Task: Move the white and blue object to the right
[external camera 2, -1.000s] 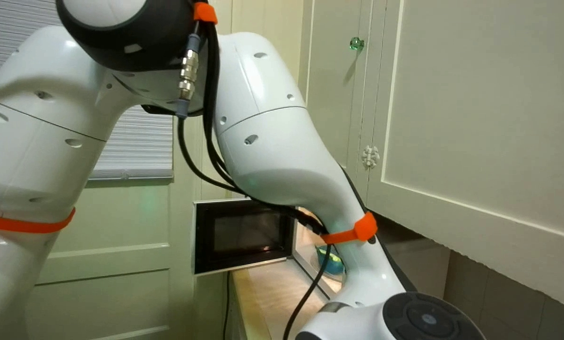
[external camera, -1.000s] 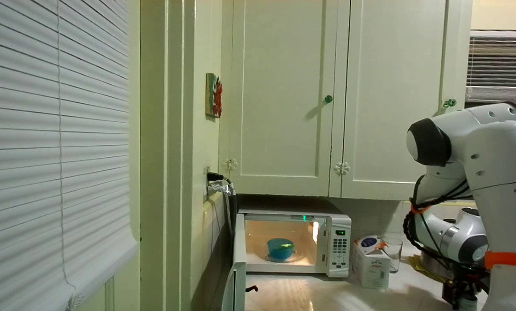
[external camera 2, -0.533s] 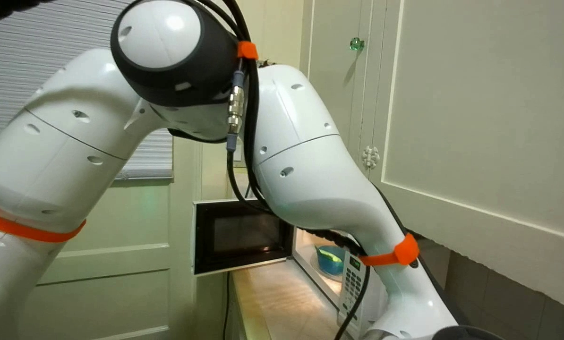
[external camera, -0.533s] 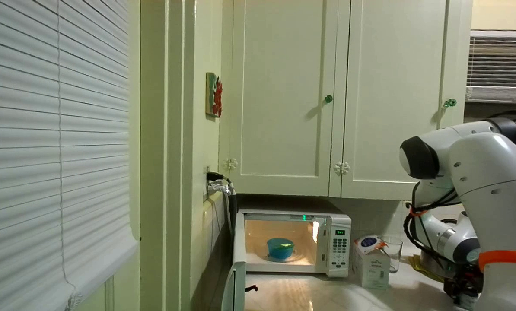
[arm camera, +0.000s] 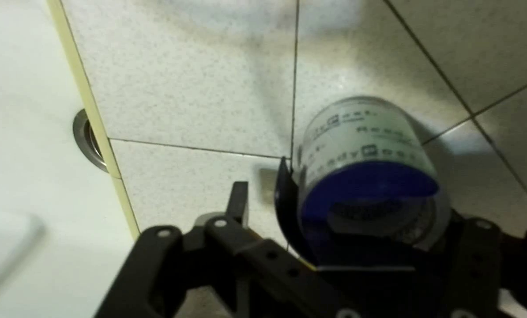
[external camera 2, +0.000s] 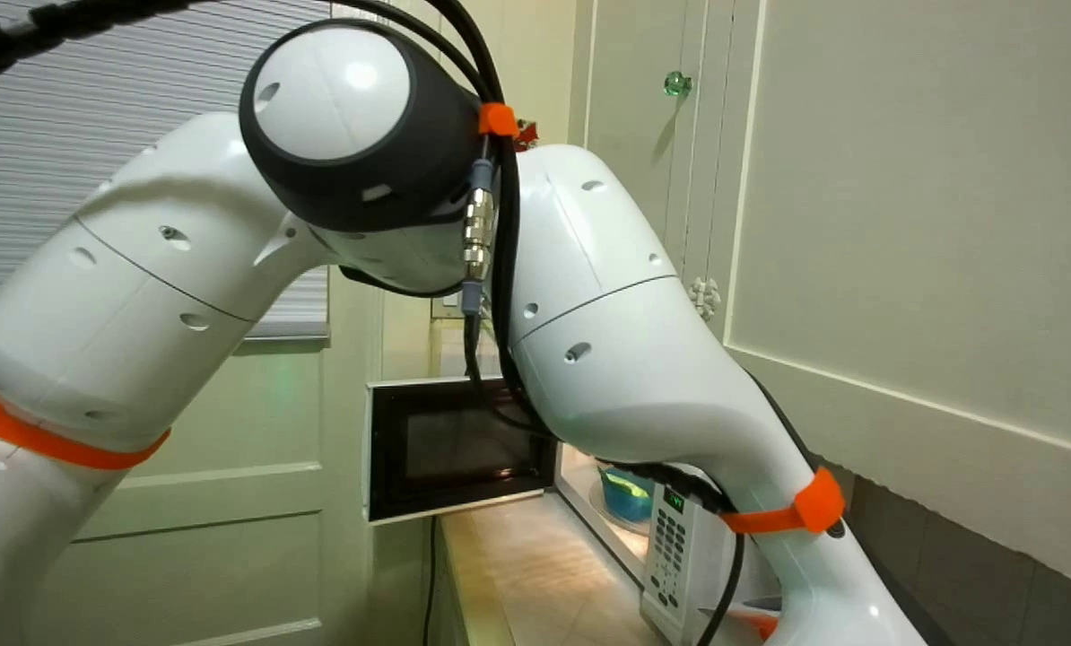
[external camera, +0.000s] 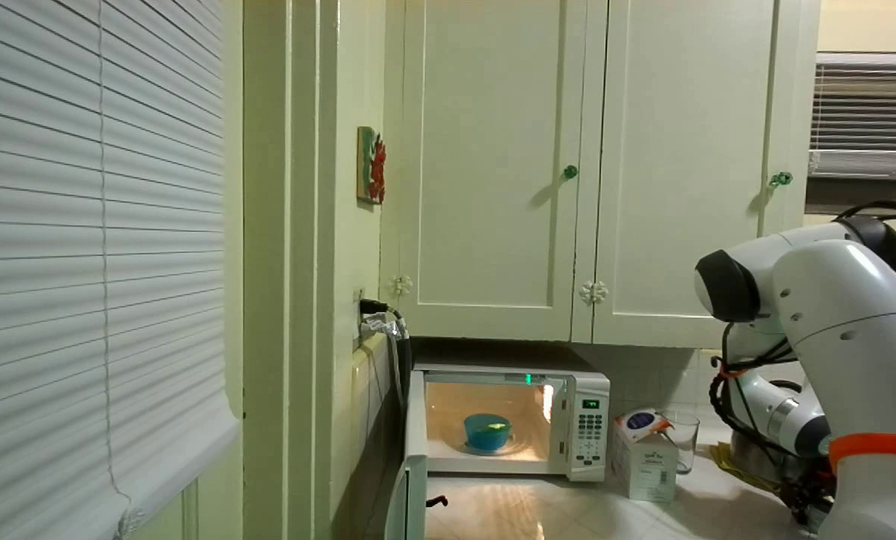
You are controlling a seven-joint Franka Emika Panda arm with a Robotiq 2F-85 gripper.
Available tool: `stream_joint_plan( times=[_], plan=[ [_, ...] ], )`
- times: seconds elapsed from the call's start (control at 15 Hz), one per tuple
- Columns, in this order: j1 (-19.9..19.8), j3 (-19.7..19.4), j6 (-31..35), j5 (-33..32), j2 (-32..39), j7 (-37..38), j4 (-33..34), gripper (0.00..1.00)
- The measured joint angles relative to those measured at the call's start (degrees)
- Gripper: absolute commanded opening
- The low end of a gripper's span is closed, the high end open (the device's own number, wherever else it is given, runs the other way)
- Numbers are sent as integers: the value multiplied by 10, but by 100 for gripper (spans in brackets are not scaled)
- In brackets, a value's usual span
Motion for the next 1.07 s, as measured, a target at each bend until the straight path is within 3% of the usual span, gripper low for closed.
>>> stream_joint_plan(
  times=[0.2, 0.6, 0.73, 1.07],
  plan=[
    [18, -16, 0, -17, -2, 5, -2, 100],
    [29, -51, 11, -287, -85, 184, -32, 100],
    [27, -53, -16, -376, -138, 235, -49, 100],
    [68, -49, -151, -421, -292, 256, -111, 100]
  ],
)
